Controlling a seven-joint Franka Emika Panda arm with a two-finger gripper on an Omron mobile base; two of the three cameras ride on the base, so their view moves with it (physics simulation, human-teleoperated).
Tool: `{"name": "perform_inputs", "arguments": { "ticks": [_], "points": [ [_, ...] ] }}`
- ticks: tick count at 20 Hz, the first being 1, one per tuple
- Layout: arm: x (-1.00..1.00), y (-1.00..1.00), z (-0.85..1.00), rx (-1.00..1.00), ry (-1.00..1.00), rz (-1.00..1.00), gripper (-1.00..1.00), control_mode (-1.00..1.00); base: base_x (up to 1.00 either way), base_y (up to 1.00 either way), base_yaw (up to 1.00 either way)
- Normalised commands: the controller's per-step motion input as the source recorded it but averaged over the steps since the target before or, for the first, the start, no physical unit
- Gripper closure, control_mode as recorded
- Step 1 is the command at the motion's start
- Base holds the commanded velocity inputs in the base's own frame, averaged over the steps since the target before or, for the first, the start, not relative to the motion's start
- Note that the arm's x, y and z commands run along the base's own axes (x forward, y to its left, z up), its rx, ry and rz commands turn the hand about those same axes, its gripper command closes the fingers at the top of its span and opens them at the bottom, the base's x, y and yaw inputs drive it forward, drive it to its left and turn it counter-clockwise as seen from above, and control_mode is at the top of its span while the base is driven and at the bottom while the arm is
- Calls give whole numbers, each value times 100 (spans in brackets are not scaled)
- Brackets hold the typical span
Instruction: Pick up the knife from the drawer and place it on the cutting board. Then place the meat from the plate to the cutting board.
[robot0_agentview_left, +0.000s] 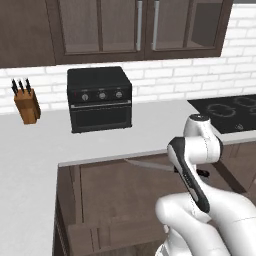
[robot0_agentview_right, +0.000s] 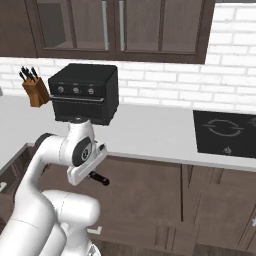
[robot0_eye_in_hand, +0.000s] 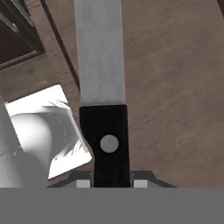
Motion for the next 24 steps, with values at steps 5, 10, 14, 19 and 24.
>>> {"name": "perform_inputs", "arguments": {
  "ticks": [5,10,14,19,24],
  "points": [
    [9,0,90,0,0,0,100,-100,0,0,0],
    [14,0,12,0,7,0,100,100,0,0,0],
    [0,0,0,0,0,0,100,100,-38,3,7],
    [0,0,0,0,0,0,100,100,-100,-41,35],
    [0,0,0,0,0,0,100,100,-90,-16,57]
  ]
}}
